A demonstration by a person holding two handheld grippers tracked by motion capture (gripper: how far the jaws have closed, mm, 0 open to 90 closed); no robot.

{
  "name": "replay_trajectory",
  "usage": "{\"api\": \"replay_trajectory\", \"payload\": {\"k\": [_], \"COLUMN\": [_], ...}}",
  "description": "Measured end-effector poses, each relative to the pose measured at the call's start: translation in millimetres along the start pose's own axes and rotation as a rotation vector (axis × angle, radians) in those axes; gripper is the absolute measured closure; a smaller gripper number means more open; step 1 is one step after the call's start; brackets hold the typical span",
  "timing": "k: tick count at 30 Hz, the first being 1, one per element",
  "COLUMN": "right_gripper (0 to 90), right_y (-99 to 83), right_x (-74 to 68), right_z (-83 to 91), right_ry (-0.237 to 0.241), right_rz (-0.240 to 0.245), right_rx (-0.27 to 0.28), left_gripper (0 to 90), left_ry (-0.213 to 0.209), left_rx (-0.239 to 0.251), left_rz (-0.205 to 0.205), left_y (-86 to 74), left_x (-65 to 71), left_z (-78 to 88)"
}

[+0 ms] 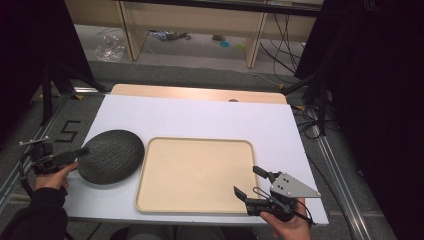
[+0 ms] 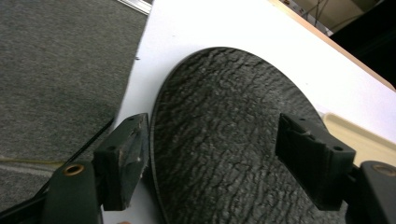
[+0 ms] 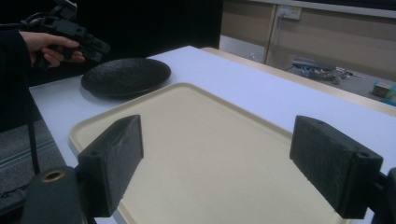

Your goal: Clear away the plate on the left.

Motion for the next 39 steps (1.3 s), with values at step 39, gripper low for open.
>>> {"api": "replay_trajectory", "payload": {"k": [39], "right_gripper": [19.6], "right_y": [0.4], "right_x": [-0.5], "right_z": [0.3], "right_ry": [0.002], "right_rz": [0.028], "right_rx": [-0.009], "left_gripper": [51.7], "left_ry": [-0.091], "left_rx": [-0.009], "left_rz": [0.153], "left_y": [-2.5], "left_x": [-27.3], "left_z": [-3.6]}}
Point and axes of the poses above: each handheld gripper's, and its own axes: z roughly backward along the jaws, y roughly out of its top, x roughly to its right, the point moved 1 cm from there along -z, roughly forward along the jaws, and after that the axes turned 11 degrees about -y, right-handed, at the moved point
